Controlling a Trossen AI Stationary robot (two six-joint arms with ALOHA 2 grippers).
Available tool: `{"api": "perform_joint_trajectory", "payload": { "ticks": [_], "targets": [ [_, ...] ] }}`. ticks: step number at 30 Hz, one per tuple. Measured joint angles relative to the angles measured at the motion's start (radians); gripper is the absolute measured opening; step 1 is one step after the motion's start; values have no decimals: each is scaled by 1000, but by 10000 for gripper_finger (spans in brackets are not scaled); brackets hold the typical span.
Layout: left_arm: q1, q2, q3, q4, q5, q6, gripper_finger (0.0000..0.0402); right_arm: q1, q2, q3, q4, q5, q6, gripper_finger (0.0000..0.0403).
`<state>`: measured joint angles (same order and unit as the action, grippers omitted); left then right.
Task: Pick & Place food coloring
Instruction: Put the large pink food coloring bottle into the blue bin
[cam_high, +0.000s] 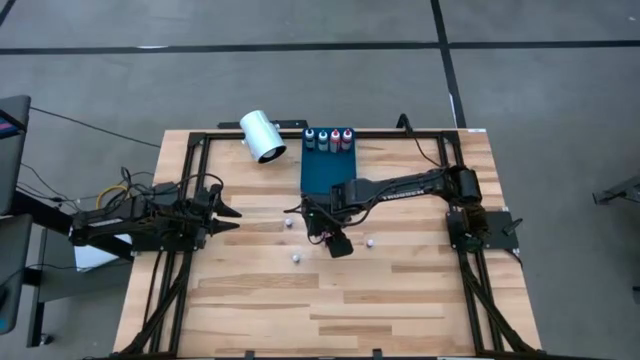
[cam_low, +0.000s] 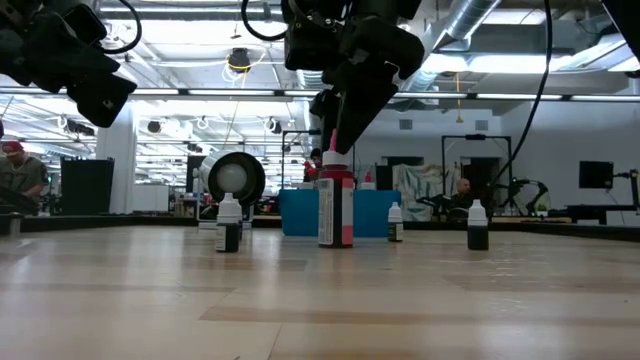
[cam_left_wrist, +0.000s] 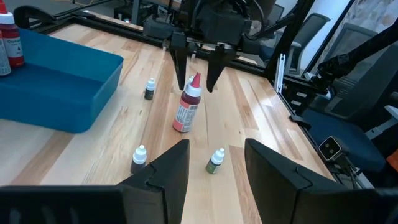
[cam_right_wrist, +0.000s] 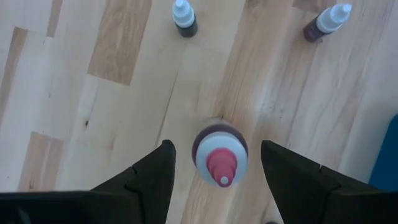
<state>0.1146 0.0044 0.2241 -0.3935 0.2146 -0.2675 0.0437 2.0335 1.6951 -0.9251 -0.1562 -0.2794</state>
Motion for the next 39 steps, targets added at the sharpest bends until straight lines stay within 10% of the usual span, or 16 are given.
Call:
{"api": "perform_joint_trajectory", "payload": {
  "ticks": [21, 39],
  "targets": [
    [0, 0, 0, 0, 0, -7, 146, 15, 0, 0, 21, -1, 2, 145],
    [0, 0, 0, -1, 0, -6, 146, -2, 1, -35, 35, 39, 44, 201]
  ]
}}
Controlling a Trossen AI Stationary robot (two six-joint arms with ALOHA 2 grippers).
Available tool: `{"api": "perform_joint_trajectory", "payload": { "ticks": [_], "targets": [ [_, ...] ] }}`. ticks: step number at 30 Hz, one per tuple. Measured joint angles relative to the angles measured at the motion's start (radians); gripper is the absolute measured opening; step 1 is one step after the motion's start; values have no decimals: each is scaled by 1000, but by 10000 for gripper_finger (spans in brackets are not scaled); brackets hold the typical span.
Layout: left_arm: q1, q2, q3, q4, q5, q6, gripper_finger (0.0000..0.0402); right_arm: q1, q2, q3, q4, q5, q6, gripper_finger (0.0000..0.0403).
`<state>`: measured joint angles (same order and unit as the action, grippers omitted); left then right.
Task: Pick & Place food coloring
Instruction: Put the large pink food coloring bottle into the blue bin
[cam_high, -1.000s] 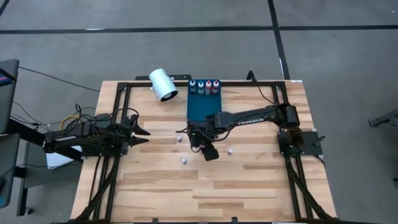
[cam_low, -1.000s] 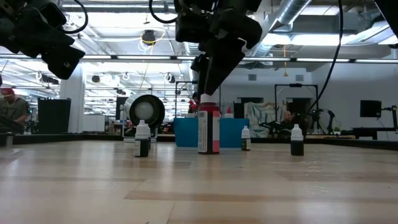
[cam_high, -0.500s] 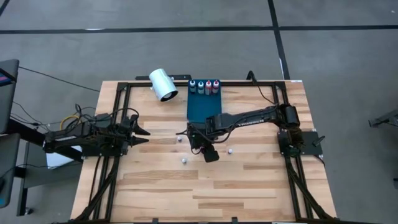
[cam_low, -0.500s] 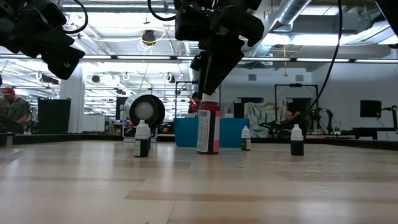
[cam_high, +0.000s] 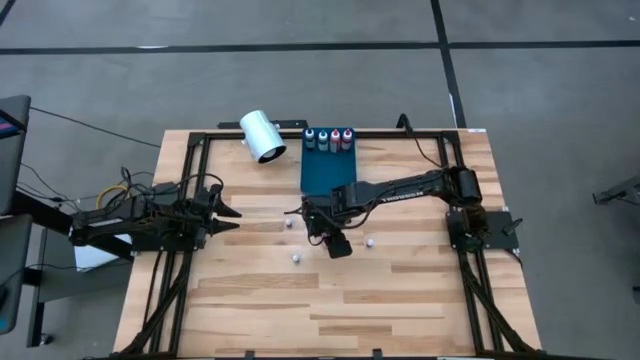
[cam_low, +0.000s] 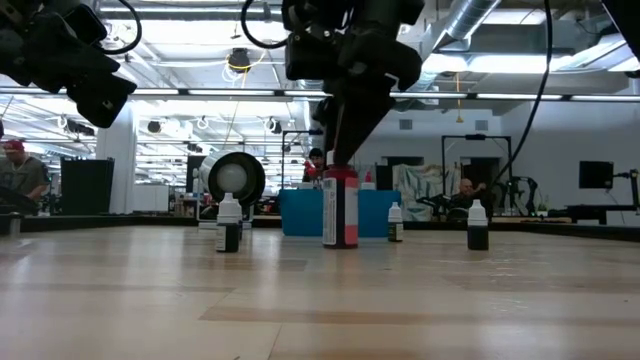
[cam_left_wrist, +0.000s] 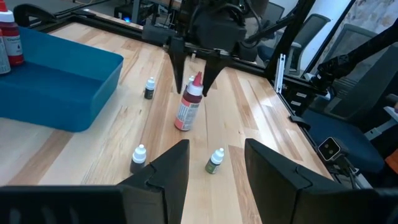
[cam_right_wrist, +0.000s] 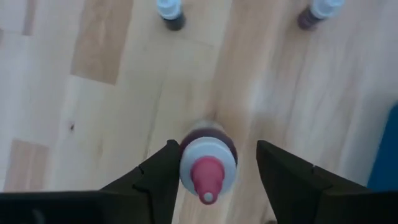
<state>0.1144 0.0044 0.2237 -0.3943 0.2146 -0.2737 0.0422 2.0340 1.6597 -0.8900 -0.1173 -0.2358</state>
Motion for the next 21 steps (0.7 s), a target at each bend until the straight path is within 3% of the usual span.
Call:
{"api": "perform_joint_trajectory", "payload": {
  "ticks": [21],
  "targets": [
    [0, 0, 0, 0, 0, -1, 146, -18, 0, 0, -14, 20, -3, 107]
  ]
}}
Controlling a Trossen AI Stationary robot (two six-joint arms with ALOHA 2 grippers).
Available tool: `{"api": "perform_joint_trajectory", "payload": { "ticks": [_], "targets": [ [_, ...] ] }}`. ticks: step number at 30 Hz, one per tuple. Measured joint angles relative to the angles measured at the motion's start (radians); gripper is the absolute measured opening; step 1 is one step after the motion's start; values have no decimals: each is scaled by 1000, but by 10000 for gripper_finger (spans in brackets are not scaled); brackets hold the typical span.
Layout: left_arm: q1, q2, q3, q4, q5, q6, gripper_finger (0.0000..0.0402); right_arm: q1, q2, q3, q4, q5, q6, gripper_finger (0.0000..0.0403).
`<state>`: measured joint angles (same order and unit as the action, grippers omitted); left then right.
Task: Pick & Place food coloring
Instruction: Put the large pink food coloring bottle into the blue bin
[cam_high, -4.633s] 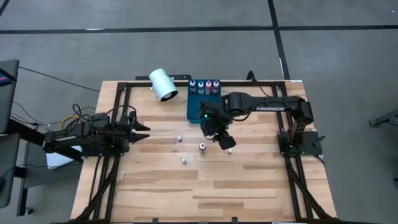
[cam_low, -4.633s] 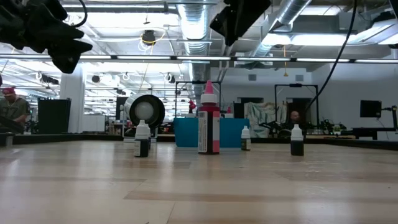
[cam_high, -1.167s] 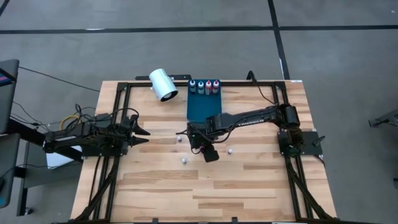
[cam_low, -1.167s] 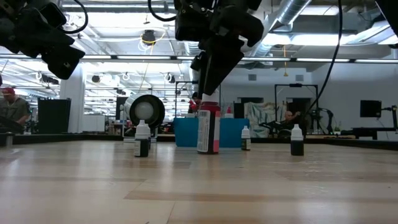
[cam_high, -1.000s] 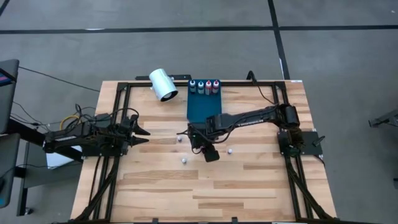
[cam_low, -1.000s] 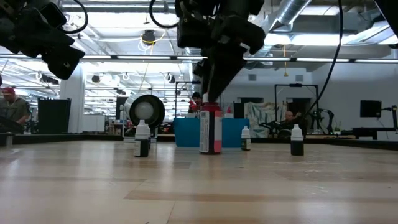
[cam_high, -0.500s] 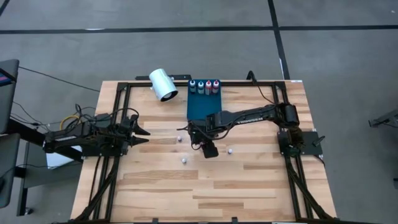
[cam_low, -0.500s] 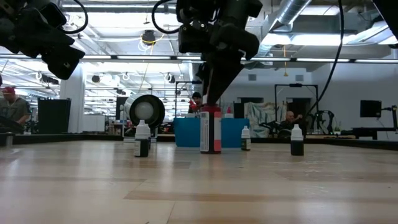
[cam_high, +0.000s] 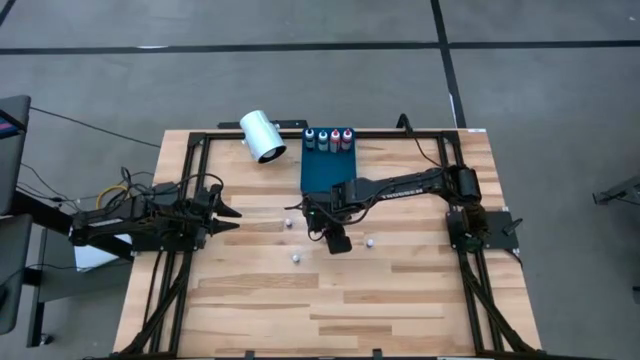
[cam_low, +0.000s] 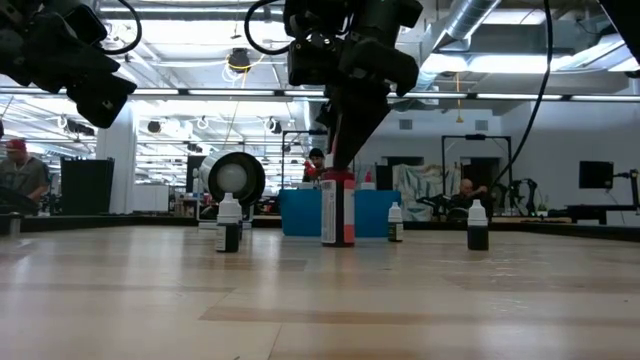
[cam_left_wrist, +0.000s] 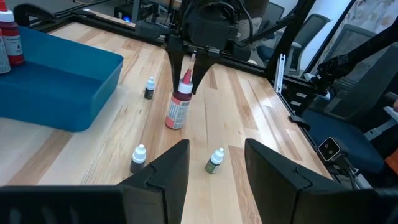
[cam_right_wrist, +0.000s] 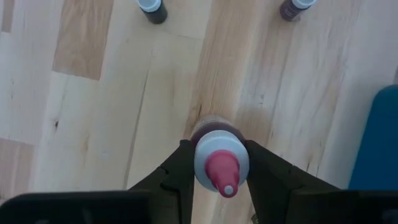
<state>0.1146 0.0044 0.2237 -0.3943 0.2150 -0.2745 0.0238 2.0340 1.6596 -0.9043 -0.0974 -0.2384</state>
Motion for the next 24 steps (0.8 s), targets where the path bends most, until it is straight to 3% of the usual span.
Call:
{"api": "perform_joint_trajectory", "payload": {
  "ticks": [9, 24],
  "targets": [
    [0, 0, 0, 0, 0, 4, 146, -9, 0, 31, -33, 34, 38, 109],
    [0, 0, 0, -1, 0, 25, 146, -128, 0, 324, -299, 34, 5, 108]
  ]
}}
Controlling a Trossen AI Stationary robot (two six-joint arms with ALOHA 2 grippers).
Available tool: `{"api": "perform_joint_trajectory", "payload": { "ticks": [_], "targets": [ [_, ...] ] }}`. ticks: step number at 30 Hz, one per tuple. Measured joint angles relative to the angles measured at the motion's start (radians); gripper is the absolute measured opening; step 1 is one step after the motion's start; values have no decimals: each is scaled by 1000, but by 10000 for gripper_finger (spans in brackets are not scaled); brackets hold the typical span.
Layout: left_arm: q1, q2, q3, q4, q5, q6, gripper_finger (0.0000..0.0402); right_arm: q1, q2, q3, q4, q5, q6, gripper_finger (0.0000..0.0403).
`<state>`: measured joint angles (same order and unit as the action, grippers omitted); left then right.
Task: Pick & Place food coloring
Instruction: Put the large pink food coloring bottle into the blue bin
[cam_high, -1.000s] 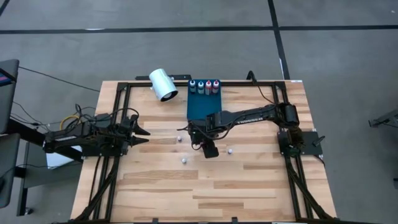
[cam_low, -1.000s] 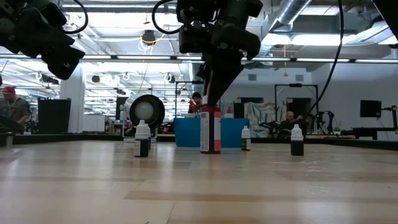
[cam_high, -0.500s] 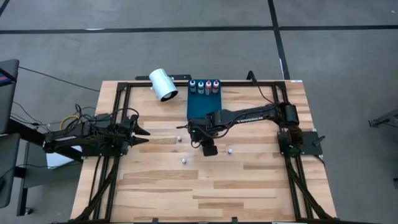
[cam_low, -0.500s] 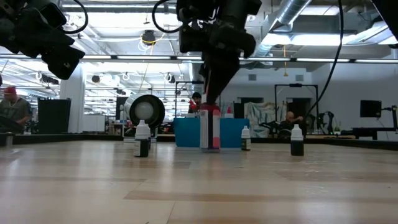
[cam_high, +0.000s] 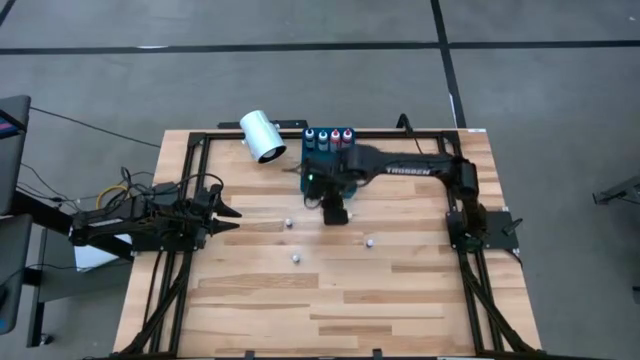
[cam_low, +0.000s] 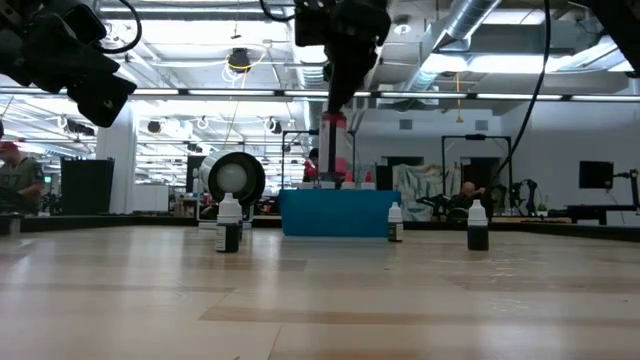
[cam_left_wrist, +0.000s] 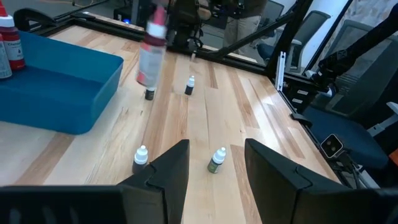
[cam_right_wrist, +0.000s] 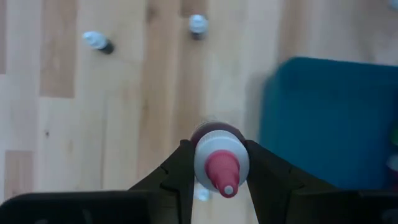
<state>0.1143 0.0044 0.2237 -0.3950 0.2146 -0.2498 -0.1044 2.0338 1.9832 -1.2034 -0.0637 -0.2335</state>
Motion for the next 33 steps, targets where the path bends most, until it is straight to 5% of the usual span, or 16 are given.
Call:
{"api": "perform_joint_trajectory", "payload": {
  "ticks": [19, 33],
  "targets": [
    [0, 0, 0, 0, -16, 1, 146, -342, -1, 37, -62, 6, -101, 112],
    [0, 0, 0, 4, -94, -11, 146, -431, 2, -117, 92, -16, -223, 113]
  ]
}}
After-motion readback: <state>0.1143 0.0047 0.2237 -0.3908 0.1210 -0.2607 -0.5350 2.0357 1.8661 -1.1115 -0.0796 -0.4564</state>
